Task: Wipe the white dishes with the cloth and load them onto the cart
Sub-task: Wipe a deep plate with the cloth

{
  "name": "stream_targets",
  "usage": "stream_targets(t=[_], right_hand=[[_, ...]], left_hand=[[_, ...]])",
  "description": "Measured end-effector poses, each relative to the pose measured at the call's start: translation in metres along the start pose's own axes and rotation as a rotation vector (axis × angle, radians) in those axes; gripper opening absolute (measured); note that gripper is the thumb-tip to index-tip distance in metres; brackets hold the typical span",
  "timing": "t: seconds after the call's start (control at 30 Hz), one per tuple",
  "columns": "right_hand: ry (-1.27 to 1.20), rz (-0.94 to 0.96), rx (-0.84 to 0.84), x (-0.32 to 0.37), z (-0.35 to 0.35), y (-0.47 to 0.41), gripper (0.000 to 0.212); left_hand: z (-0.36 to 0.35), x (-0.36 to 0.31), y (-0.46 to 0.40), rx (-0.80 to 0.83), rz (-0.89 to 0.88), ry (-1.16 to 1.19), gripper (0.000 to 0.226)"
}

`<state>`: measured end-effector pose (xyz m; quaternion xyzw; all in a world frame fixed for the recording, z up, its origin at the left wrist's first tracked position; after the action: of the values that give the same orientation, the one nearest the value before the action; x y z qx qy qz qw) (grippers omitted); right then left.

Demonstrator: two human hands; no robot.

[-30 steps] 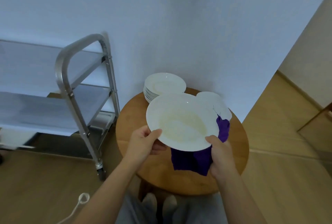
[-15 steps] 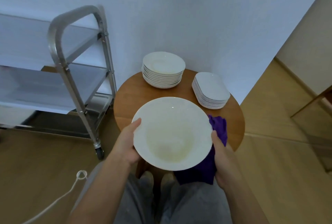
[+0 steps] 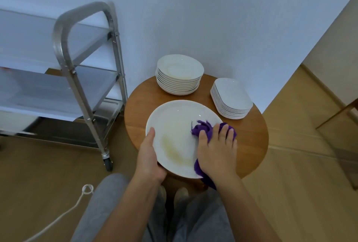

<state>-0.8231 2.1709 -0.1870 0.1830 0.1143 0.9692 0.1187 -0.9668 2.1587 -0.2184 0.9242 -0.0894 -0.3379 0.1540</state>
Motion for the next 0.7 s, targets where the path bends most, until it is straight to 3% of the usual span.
stream_targets(t=[0.17,0.27,0.47,0.6,0.7], right_hand=[[0.108,-0.013,-0.065,0.014,-0.018,-0.017,0.060],[0.028,0.062,-0.077,0.029,-0.022,-0.025,0.061],[-0.047,0.339,-0.027,0.050,-0.031,-0.023,0.057],[0.190,0.555,-0.021,0.054,-0.048,-0.004,0.055],[0.206,0.635,0.042,0.057,-0.056,0.007,0.062]], left_hand=[[-0.001,0.005,0.001,0.056,-0.006,-0.031,0.023],[-0.003,0.013,0.005,0.149,0.076,-0.003,0.033],[-0.005,0.011,0.006,0.243,0.088,-0.027,0.045],[-0.005,0.006,0.003,0.182,0.070,-0.061,0.038],[-0.003,0.005,-0.001,0.205,0.077,-0.026,0.034]])
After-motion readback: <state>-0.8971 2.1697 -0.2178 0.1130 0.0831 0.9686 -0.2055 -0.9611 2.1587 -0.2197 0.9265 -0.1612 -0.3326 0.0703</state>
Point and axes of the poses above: each hand's wrist, its own y-axis away from the middle knuckle, its own z-axis out of the back of the hand, x = y × z, the point moved 3 cm from there along -y, towards the middle knuckle, and after that the axes turned 10 degrees about x, right-handed, at the moved point
